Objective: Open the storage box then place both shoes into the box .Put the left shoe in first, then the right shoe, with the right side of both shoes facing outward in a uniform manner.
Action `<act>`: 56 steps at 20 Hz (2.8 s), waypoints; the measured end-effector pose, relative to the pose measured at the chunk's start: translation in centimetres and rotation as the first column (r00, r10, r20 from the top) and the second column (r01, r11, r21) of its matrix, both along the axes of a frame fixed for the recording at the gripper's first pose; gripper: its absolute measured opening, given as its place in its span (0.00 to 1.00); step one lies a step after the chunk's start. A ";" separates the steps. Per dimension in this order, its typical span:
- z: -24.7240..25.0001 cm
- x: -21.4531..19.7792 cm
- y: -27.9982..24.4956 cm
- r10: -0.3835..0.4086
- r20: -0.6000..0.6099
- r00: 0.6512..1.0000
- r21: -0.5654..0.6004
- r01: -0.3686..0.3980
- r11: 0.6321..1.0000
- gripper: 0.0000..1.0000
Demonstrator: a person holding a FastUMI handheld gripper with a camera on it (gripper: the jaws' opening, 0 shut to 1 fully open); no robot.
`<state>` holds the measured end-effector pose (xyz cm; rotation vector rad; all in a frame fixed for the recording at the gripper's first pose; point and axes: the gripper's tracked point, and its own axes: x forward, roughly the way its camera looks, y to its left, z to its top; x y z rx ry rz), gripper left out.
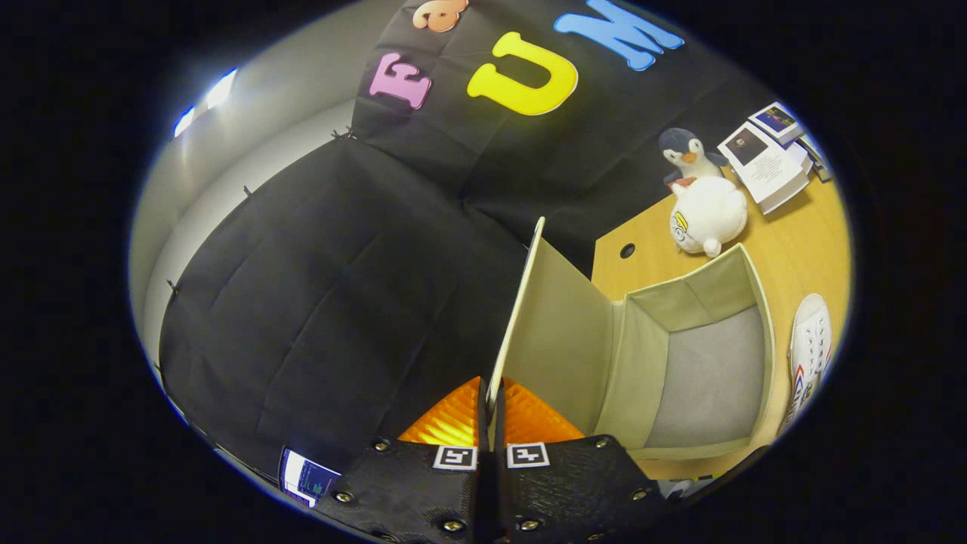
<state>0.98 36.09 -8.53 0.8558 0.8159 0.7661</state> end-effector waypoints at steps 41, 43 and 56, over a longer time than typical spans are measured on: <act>-13.5 4.3 -21.5 -0.093 0.247 0.964 -0.631 0.233 0.740 0.98; -15.6 3.9 -22.9 -0.102 0.213 0.972 -0.659 0.220 0.719 0.98; -26.5 0.7 -28.1 -0.088 -0.006 0.996 -0.762 0.052 0.645 0.98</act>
